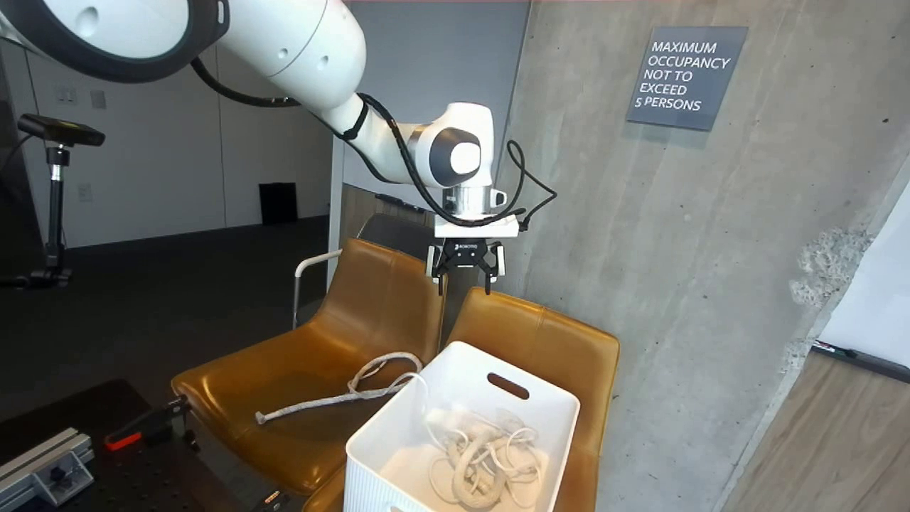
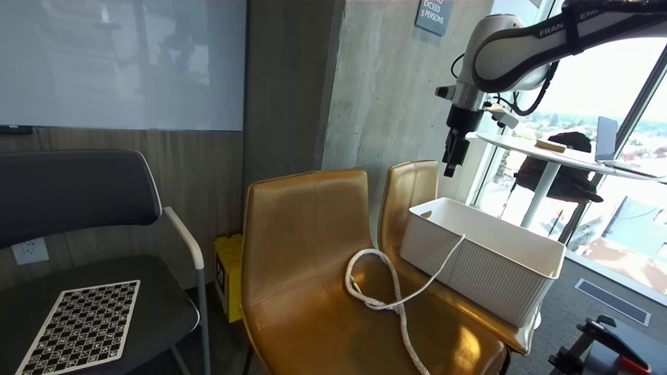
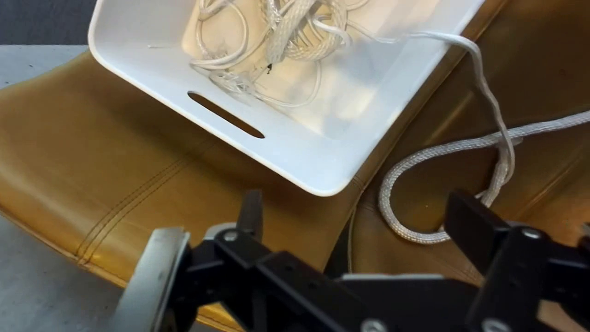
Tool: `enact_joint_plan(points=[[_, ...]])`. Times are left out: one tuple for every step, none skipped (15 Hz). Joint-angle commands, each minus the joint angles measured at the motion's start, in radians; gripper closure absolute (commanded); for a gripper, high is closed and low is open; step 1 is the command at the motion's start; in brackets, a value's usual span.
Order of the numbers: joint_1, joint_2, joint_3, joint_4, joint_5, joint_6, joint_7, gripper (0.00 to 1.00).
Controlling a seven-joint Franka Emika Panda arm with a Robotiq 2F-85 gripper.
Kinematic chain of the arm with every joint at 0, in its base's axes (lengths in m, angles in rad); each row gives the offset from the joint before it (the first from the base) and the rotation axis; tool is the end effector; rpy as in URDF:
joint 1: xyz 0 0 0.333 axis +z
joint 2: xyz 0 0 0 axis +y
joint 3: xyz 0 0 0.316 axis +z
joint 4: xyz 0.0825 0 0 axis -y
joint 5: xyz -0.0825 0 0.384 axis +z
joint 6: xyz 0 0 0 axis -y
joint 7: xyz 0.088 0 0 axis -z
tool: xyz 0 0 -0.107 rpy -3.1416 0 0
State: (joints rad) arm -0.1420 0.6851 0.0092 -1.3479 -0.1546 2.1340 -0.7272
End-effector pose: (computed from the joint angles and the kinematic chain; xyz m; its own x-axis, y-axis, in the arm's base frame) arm 0.7353 -0.1065 0.3310 0.7857 0.6183 -0.0164 0.6123 -0.7738 0.1622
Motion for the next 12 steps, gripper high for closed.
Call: enact_joint_plan(points=[[0.028,-0.114,0.036,-0.231,-0.008,0.118,-0.017,0.0],[0.036,-0.128,0.043,-0.268,-0.006,0.136,-0.02,0.0],[0.044,-0.135,0.052,-0.305,-0.003,0.164,-0.018,0.0],[0.052,-0.14,0.059,-0.336,-0.002,0.183,-0.013,0.0],[0.062,-0.145,0.062,-0.368,-0.006,0.202,-0.005,0.0],[0.077,-0.14,0.063,-0.395,-0.016,0.228,0.013,0.0],[0.09,-0.142,0.062,-0.421,-0.023,0.246,0.027,0.0],[0.117,-0.124,0.048,-0.435,-0.048,0.275,0.067,0.0],[0.14,-0.112,0.038,-0.447,-0.073,0.296,0.105,0.0],[0.165,-0.094,0.025,-0.454,-0.107,0.319,0.154,0.0],[0.185,-0.077,0.014,-0.46,-0.14,0.337,0.204,0.0],[0.208,-0.057,0.0,-0.459,-0.179,0.351,0.262,0.0]])
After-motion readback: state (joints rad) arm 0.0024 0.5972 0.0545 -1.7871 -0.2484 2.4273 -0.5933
